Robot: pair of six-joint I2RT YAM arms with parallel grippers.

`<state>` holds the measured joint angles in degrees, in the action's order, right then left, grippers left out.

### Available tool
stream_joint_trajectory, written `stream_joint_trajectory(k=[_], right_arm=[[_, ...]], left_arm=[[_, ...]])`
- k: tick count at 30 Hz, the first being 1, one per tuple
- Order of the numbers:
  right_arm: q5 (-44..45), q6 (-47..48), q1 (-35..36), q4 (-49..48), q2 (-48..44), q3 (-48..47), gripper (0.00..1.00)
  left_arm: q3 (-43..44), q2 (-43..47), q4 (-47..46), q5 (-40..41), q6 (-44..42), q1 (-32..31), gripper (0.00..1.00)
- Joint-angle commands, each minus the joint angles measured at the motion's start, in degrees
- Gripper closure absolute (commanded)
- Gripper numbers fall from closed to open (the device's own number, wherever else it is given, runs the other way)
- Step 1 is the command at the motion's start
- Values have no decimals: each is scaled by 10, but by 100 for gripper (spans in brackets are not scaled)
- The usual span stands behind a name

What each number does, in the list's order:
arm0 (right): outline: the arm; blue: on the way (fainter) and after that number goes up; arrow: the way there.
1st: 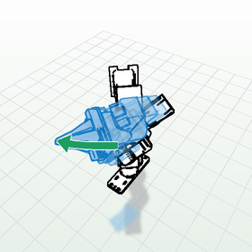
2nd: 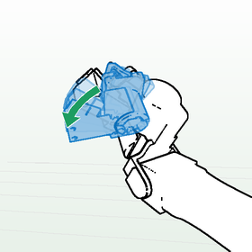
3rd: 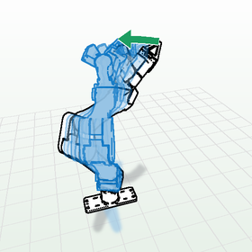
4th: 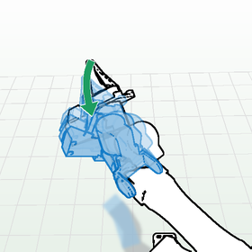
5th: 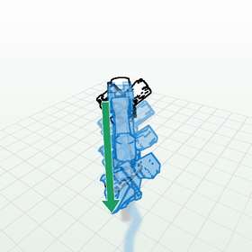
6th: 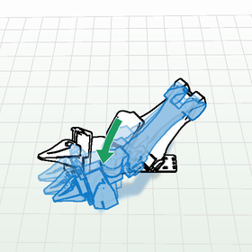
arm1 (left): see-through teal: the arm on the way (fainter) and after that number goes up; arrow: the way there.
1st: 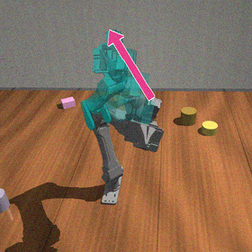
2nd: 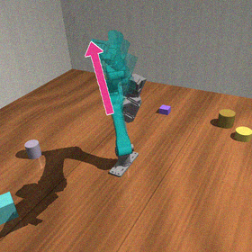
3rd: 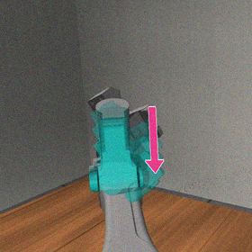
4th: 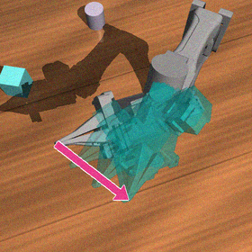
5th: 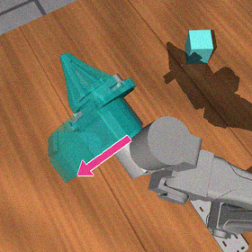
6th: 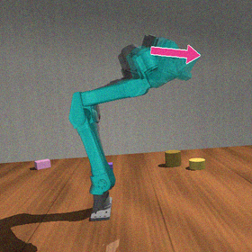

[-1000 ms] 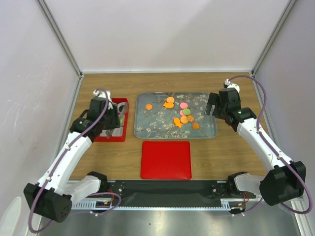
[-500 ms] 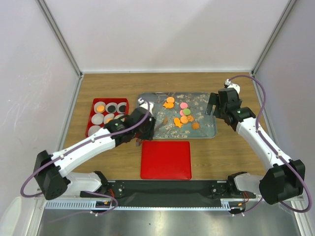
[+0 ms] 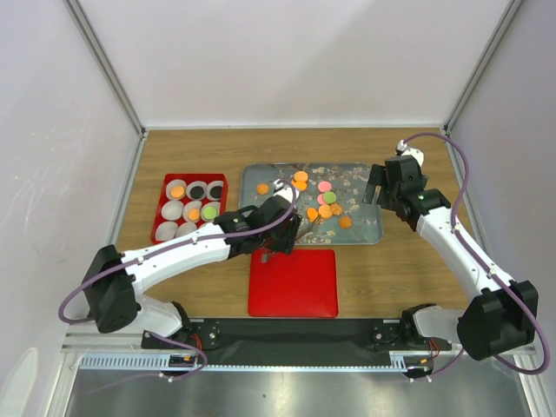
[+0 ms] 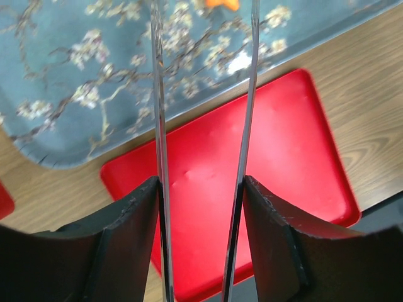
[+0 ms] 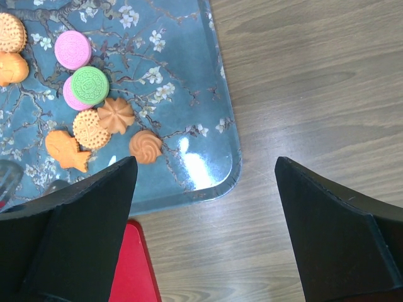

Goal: Pack the cookies

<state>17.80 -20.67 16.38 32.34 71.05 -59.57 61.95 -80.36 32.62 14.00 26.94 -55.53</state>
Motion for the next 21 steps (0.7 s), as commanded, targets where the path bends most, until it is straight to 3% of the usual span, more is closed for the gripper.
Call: stream_joint_trajectory(k=[1, 10, 21], right_arm=[[13, 10, -1, -3, -1, -12, 3], [8, 10, -1, -2, -5, -12, 3], [6, 9, -1, -3, -6, -12, 3]], left_arm=[[37, -29, -34, 16, -6, -13, 40], [60, -88, -33, 58, -21, -17, 40], [85, -124, -37, 52, -40, -19, 43]])
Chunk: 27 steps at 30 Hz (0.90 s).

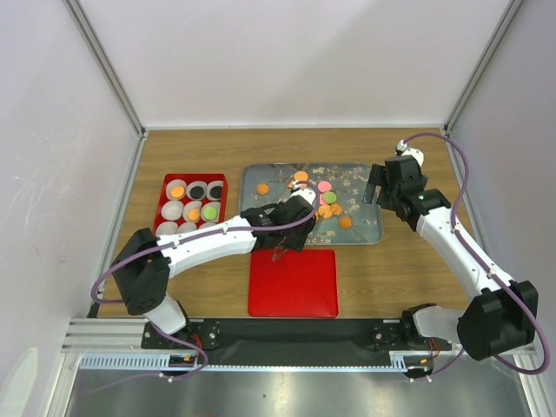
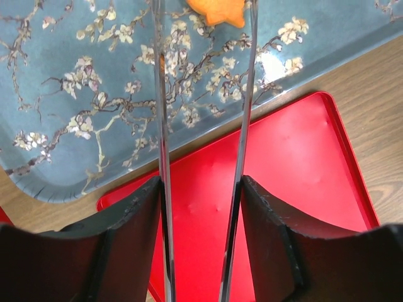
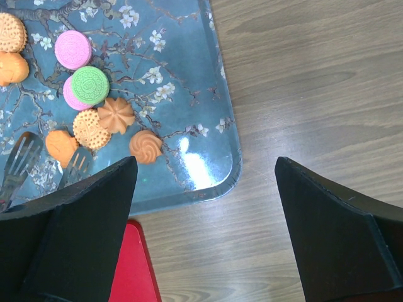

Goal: Pack the cookies

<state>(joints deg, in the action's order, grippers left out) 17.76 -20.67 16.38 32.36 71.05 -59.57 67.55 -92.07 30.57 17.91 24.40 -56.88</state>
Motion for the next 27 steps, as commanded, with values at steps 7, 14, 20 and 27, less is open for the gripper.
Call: stream_joint_trajectory(k=[7, 14, 20, 27], right_arm=[[3, 9, -1, -4, -7, -12, 3], [3, 10, -1, -5, -7, -11, 2], [3, 10, -1, -5, -7, -11, 3], [3, 9, -1, -5, -6, -10, 2]], left_arm=[[43, -22, -15, 12, -21, -5, 50], [50, -17, -2, 21, -27, -5, 57], [50, 13, 12, 32, -31, -5, 58], [35, 61, 30, 41, -32, 3, 58]])
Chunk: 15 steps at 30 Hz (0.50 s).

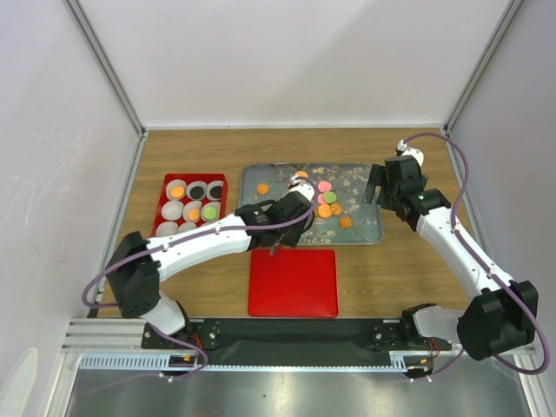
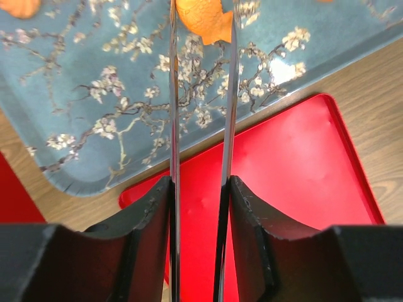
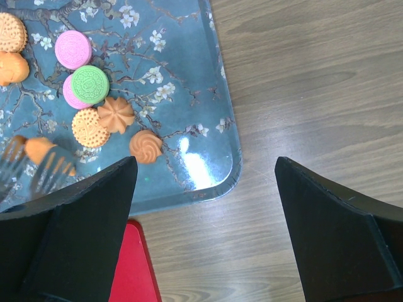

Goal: Pack the cookies

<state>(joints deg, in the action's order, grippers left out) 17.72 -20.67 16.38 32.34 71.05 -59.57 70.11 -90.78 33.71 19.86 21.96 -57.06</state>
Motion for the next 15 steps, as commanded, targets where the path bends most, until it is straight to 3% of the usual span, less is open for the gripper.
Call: stream_joint_trajectory(k=[1, 15], right_arm=[[4, 9, -1, -5, -6, -10, 3], [0, 11, -5, -12, 17, -9, 3]], left_arm=[[6, 54, -1, 21, -7, 7, 58], [-68, 126, 6, -17, -7, 77, 57]])
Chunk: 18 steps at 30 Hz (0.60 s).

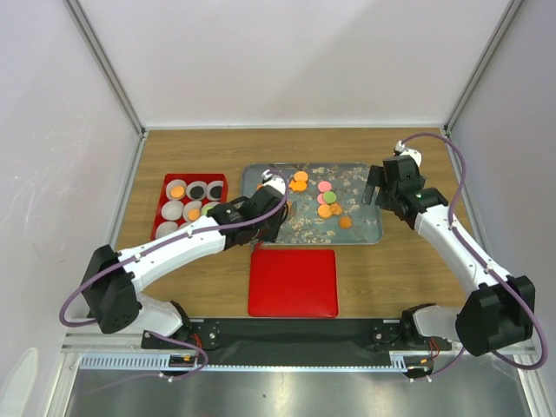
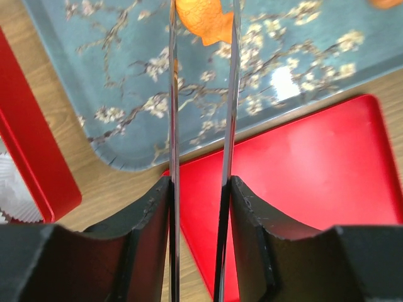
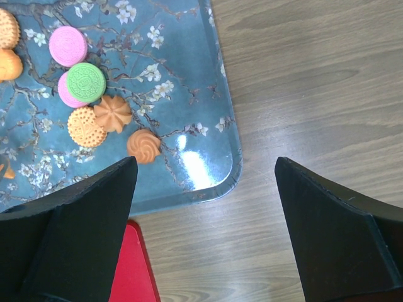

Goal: Pack the cookies

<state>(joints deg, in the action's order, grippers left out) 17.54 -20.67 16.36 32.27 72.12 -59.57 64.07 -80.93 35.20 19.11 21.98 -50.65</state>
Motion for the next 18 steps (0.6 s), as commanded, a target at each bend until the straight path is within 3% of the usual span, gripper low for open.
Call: stream_joint_trajectory(k=[1, 7, 12, 18], right_arm=[[-2, 12, -5, -11, 9, -10, 3], [-22, 6, -6, 5, 28, -28, 3], [-84, -62, 8, 8, 25, -27, 6], [-151, -114, 23, 55, 17, -69, 6]], left_arm=[[-11, 27, -11, -14, -8, 17, 57], [-5, 19, -8, -30, -15, 35, 57], [-14, 16, -24, -44, -5, 35, 58], [12, 2, 20, -54, 32, 34, 58]])
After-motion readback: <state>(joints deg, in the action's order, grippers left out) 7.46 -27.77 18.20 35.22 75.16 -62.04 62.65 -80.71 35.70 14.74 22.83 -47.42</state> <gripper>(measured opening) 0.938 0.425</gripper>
